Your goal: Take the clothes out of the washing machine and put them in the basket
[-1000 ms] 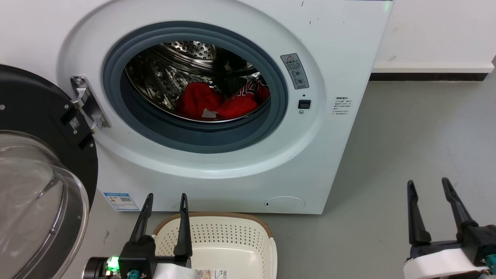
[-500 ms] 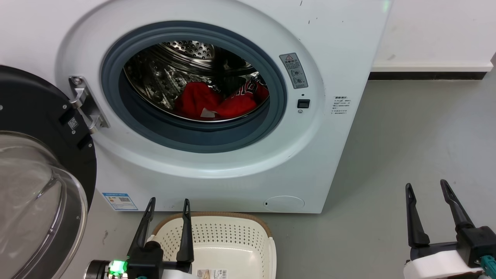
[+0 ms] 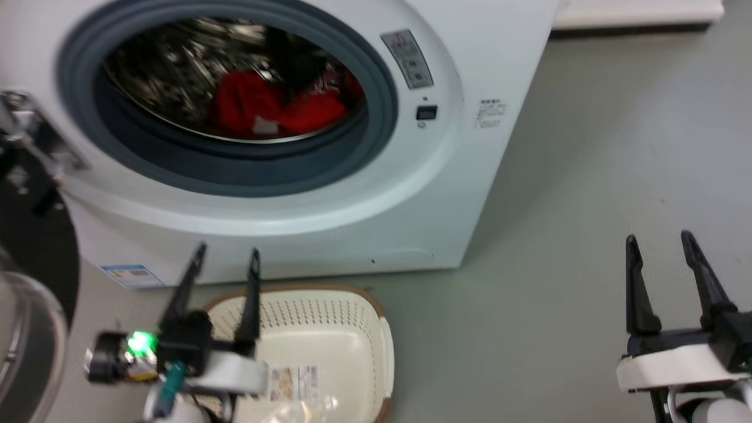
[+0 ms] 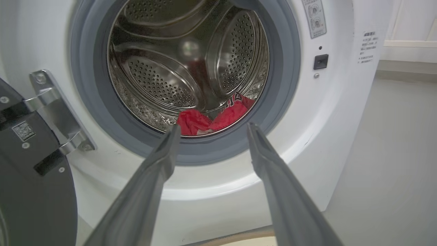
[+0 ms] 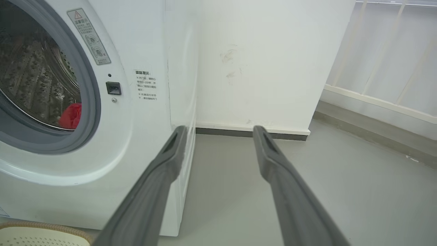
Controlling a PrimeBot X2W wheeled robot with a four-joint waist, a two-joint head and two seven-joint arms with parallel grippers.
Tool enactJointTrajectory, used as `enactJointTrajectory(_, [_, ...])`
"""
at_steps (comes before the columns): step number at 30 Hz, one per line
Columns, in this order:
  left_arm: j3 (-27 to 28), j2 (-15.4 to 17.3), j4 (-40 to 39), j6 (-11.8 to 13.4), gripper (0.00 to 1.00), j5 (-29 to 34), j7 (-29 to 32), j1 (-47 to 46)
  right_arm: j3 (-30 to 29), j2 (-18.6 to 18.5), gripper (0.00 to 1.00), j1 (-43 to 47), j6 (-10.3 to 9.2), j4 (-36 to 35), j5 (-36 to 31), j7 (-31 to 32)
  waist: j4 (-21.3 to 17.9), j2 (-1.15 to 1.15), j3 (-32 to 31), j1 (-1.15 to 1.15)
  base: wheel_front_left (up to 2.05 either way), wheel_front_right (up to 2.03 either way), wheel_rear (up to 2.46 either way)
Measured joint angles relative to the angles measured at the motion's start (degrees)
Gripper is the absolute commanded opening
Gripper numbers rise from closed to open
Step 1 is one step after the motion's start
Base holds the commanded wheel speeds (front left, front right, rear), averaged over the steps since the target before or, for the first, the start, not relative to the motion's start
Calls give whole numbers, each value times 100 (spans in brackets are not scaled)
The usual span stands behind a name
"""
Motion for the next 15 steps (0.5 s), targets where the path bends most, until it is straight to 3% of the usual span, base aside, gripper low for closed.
enactJointTrajectory(5, [219,594,466,-178,100,179,0,-1006,-31,-1,100,-301,0,-18,253,0,-290,0,648,0,0,0,0])
enactJointTrajectory(10, [434,1118,1518,-463,100,148,10,-2393,-71,-9,100,-550,0,-9,539,0,-635,0,1306,1,0,0,0])
enactJointTrajectory(15, [431,1461,2449,-731,100,151,564,-4025,48,-12,100,-708,0,-49,644,0,-924,0,1921,1,0,0,0])
